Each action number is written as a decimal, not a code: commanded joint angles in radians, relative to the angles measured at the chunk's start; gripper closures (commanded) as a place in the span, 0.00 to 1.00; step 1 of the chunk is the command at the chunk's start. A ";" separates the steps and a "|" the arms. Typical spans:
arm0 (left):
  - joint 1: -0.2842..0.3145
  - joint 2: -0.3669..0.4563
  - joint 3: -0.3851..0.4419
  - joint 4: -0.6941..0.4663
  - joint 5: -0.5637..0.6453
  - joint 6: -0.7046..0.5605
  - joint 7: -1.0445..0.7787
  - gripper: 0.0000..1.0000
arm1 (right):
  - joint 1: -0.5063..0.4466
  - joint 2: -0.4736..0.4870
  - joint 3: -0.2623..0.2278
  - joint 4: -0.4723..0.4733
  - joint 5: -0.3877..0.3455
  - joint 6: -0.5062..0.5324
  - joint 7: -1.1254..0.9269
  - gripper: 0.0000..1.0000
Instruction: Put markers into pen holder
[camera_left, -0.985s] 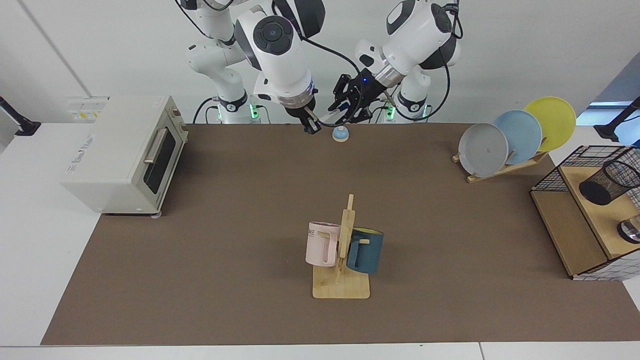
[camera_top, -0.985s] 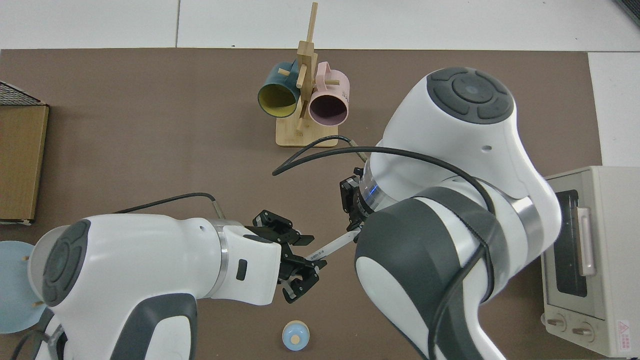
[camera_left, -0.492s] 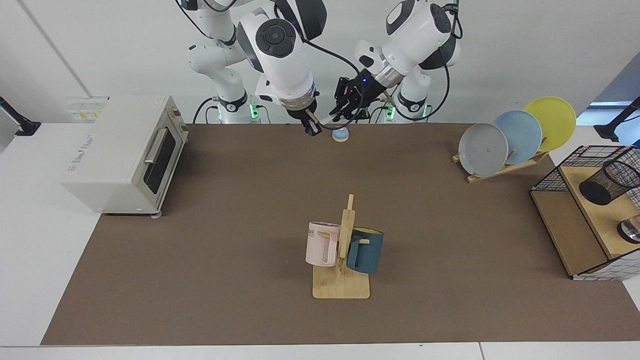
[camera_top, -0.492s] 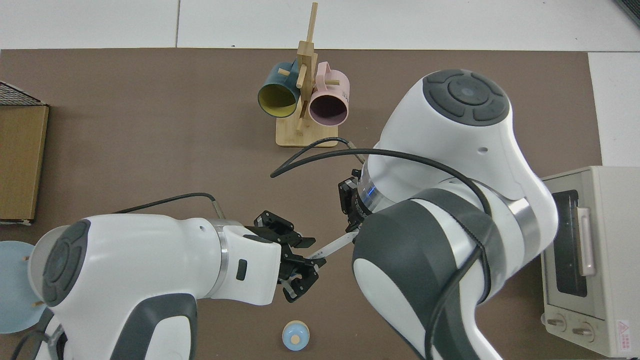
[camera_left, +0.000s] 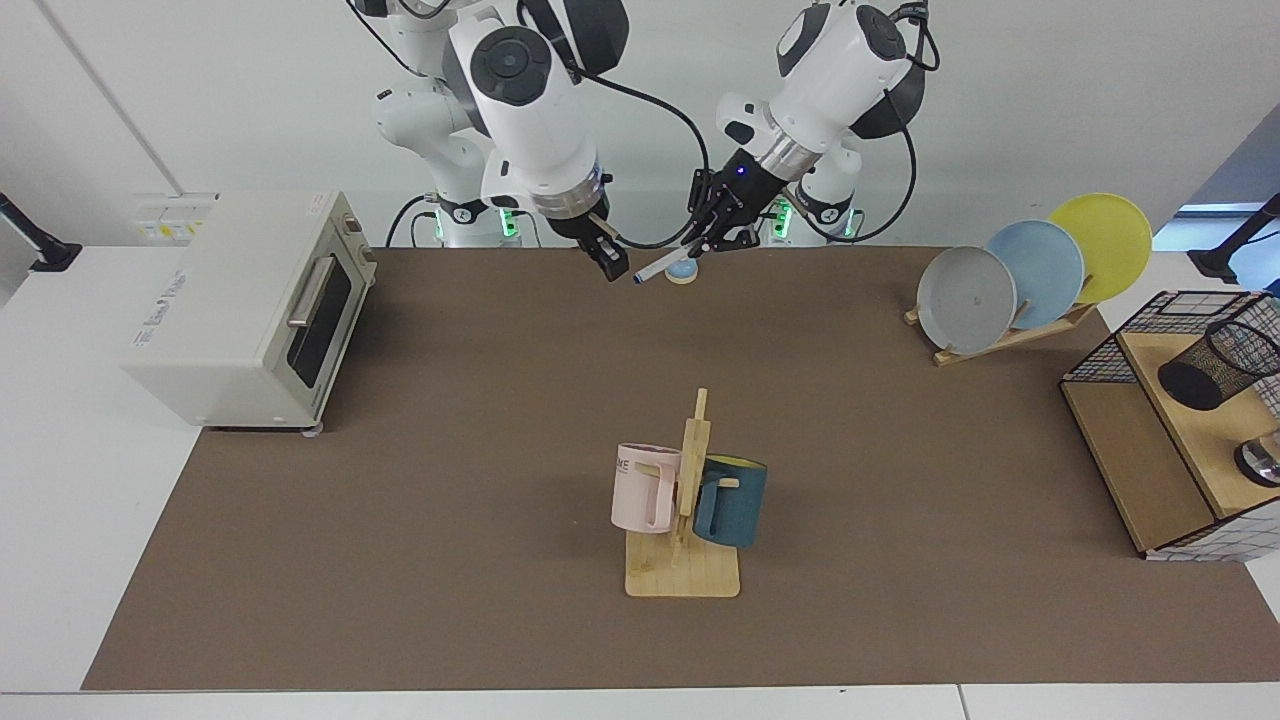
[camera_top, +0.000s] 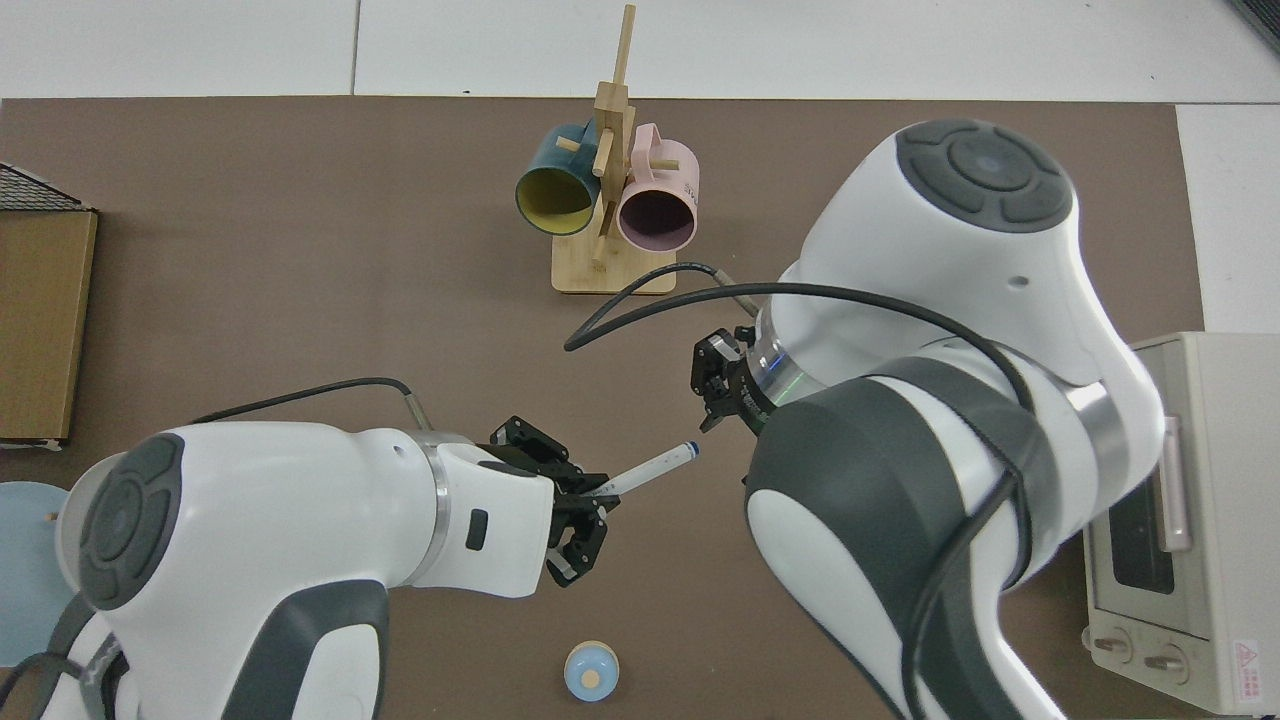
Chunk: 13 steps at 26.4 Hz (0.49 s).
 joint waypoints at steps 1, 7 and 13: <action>0.022 0.003 0.004 -0.003 0.102 -0.005 -0.001 1.00 | -0.103 -0.020 -0.002 -0.013 -0.042 0.015 -0.165 0.00; 0.071 0.035 0.005 0.047 0.286 -0.056 0.008 1.00 | -0.197 -0.020 -0.002 -0.018 -0.131 0.029 -0.432 0.00; 0.113 0.122 0.013 0.204 0.453 -0.171 0.107 1.00 | -0.254 -0.020 0.000 -0.022 -0.223 0.024 -0.696 0.00</action>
